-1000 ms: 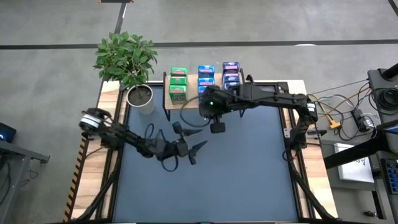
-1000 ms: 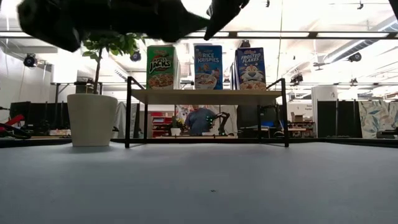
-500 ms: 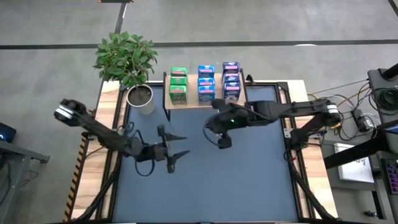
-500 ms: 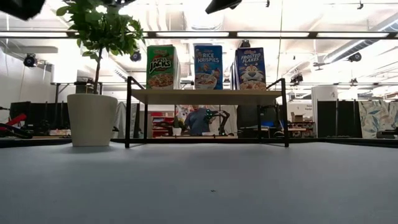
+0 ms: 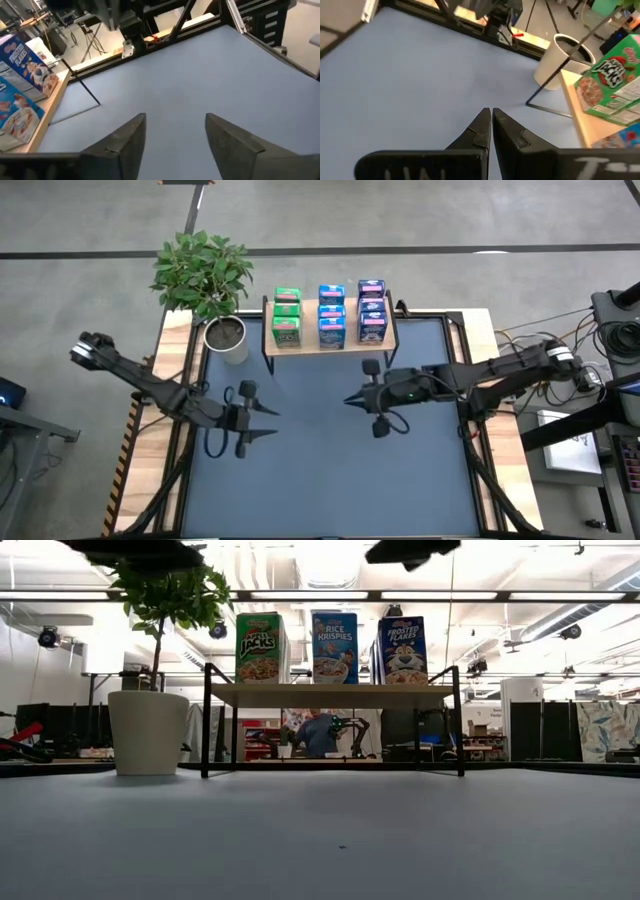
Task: Stack cereal on shelf
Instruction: Return to Home Position
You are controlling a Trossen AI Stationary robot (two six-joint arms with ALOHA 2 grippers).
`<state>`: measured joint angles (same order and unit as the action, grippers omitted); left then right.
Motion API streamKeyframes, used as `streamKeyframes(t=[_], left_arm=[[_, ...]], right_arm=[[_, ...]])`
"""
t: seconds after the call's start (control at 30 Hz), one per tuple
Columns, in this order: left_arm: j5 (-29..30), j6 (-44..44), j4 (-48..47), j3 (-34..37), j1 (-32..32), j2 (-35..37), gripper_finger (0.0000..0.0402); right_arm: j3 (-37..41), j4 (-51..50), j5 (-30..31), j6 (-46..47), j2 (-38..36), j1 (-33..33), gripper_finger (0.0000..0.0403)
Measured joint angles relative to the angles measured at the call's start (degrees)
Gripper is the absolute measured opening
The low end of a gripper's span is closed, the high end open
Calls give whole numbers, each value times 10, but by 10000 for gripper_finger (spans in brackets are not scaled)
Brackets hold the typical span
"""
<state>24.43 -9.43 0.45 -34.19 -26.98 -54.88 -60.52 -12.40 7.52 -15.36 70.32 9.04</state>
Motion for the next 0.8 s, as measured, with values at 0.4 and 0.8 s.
streamKeyframes(t=[0.4, 0.8], left_arm=[[0, 0, -7, 71, 2, 141, 32], [6, 13, 26, 147, 12, 258, 2]], right_arm=[[210, 186, -20, 35, -109, 9, 9], [315, 285, -36, 35, -177, 8, 9]])
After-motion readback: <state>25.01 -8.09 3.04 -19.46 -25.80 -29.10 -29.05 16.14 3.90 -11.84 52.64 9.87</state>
